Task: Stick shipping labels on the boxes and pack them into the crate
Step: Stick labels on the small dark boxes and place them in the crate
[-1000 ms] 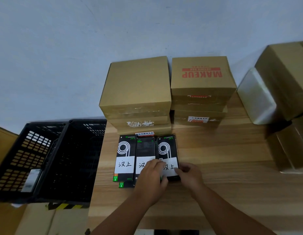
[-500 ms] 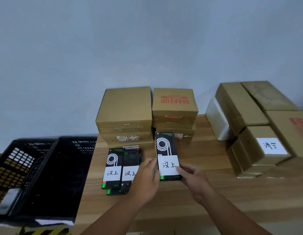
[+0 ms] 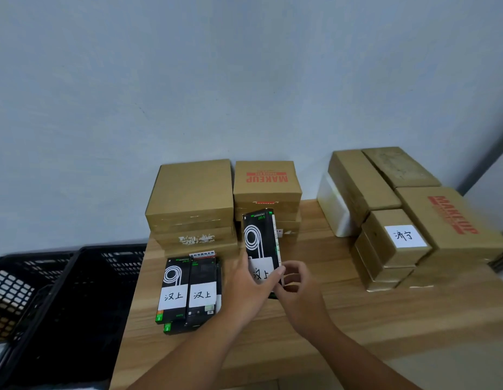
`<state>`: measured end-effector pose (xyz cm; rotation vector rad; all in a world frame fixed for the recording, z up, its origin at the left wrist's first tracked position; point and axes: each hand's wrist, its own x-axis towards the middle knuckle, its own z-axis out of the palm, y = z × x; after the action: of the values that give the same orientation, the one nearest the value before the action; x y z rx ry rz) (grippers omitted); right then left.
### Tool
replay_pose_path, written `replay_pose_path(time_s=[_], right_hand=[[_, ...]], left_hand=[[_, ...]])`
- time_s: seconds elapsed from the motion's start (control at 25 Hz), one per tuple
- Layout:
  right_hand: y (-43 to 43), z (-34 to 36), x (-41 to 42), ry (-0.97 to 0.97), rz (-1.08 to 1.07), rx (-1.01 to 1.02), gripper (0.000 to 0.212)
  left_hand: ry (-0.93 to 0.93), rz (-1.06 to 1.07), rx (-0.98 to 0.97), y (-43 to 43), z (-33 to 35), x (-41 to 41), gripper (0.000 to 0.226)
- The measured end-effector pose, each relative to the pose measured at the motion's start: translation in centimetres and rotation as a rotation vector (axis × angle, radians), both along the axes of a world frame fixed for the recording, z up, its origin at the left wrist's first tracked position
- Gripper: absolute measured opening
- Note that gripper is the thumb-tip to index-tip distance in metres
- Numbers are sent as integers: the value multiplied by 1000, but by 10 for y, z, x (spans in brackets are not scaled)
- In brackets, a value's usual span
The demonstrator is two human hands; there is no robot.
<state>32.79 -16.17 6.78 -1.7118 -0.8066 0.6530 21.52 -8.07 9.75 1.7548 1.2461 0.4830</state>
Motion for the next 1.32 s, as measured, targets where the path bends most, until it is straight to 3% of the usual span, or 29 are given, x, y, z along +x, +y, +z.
replay_pose_path(time_s=[0.2,0.32,0.4,0.48,0.6,0.8,1.04,1.32], right_hand=[[-9,7,2,-42,26,28,24],[-13,12,11,87,33,84,16],[-11,17,17,264,33,17,24],[-8,22,19,436,110,-57,30],[-7,24,15,522,123,-17,23],[-4,18,9,419,-17,81,23],[9,16,-19,183,84,75,28],[32,5,-113,128,253,14,31]], left_hand=[[0,86,105,-4,10,7,64],[-241,31,-237,0,17,3,54],[-416,-52,-478,0,17,-2,56],[-515,-105,-590,-1,12,-6,57],[-571,-112,-640,-2,5,-8,48],[-459,-24,-373,4,3,-21,27],[-383,70,-14,-8,6,-66,40],[-285,271,87,-9,-7,-170,39]])
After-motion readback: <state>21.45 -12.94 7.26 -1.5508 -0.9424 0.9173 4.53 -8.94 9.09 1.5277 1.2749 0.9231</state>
